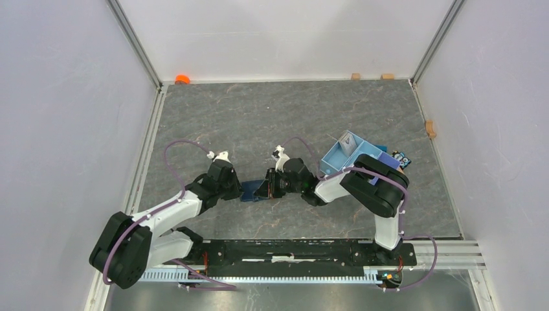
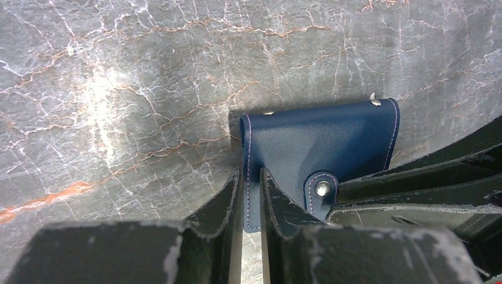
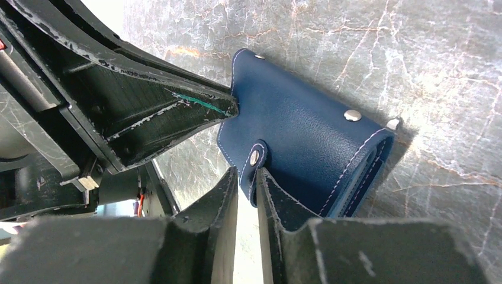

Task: Put the credit cards into the card holder
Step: Open the card holder at the center of the board.

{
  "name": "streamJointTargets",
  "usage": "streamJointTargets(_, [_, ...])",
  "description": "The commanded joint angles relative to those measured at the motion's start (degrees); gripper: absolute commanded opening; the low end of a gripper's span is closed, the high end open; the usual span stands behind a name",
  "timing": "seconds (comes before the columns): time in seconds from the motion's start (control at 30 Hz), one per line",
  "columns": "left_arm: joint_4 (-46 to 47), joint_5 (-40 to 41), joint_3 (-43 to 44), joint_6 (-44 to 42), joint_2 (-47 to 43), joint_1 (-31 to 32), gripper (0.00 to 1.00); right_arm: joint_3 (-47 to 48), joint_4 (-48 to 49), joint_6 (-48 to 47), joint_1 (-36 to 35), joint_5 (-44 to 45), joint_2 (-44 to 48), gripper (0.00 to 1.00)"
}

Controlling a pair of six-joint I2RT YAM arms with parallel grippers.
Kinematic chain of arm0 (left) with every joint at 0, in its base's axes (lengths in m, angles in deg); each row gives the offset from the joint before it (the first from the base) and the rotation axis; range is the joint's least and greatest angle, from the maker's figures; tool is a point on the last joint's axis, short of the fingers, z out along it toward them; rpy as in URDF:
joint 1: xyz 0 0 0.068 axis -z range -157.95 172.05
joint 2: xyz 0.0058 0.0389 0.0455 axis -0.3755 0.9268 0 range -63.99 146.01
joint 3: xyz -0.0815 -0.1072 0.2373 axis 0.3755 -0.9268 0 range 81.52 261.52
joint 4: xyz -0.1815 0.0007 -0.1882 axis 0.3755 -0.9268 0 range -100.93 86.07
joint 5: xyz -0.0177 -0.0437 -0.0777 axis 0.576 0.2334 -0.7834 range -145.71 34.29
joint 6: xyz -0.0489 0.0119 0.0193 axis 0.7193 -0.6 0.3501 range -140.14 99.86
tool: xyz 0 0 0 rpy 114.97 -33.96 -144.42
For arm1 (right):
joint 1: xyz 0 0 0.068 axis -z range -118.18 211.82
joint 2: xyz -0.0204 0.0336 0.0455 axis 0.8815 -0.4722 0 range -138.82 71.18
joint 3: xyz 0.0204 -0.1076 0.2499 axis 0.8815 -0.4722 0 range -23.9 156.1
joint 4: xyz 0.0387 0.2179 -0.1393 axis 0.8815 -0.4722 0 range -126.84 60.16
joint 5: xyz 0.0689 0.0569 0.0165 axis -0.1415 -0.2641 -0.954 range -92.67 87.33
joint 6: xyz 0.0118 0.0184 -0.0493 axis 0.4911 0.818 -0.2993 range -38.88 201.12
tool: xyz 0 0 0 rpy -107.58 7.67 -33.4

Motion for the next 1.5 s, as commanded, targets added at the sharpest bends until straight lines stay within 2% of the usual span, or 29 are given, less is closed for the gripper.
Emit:
streamJointTargets(0.0, [0.1,-2.1,-2.1,2.7,1.2,0.4,0.05,1.6,2.7,1.3,-1.9,3.1,-2.7,0.21])
streamJointTargets(0.17, [0.7,-2.6,-2.7,3.1,1.2,0.4,0.02,2.8,3.1,1.6,-2.4,4.3,-4.3,0.15])
streamJointTargets(0.27, [0.4,-2.2,-2.7,3.0,1.1,0.4,0.02,3.4,2.6,0.4,-2.7,5.1,-4.9,0.02])
streamJointTargets(0.3, [-0.1,-1.7,-2.6,2.9,1.2,0.4,0.02,3.3,2.4,-0.3,-2.8,5.4,-4.9,0.00])
streamJointTargets(0.47, [-1.7,0.0,-2.1,2.6,0.7,0.3,0.02,0.3,7.0,-3.7,-3.0,4.3,-2.5,0.00])
streamJointTargets(0.57, [-2.1,0.4,-2.1,3.0,-0.5,0.2,0.02,-1.9,11.2,-7.8,-3.2,1.2,0.7,0.00])
streamJointTargets(0.7, [-3.5,-0.2,-1.8,3.0,-3.1,0.2,0.02,-3.7,11.3,-14.0,-3.3,-4.6,5.1,0.00])
streamJointTargets(0.73, [-4.0,-0.8,-1.6,2.6,-3.8,0.2,0.04,-4.2,10.4,-15.8,-3.3,-5.6,6.3,0.00])
streamJointTargets(0.77, [-4.8,-1.4,-1.3,2.4,-4.5,0.2,0.10,-4.9,9.4,-17.3,-3.4,-6.4,7.6,0.00])
streamJointTargets(0.9, [-7.5,-4.6,0.7,1.1,-8.9,0.2,0.44,-7.9,2.4,-23.9,-3.6,-5.9,13.6,0.02])
streamJointTargets(1.0, [-10.5,-5.2,2.8,-0.3,-12.5,0.2,0.61,-10.4,-3.2,-28.1,-3.6,-4.6,18.1,0.02])
streamJointTargets(1.1, [-10.2,-8.4,4.1,-2.3,-14.6,0.6,0.66,-12.4,-9.1,-31.8,-3.6,-3.6,22.0,0.03])
streamJointTargets(1.2, [-4.7,-13.8,2.6,-2.8,-15.4,2.2,0.67,-15.3,-13.0,-34.7,-3.6,-2.9,28.0,0.02])
streamJointTargets(1.47, [3.7,-20.4,2.4,-5.8,-14.2,12.7,0.70,-18.3,-24.0,-38.1,-3.6,4.5,43.5,0.00])
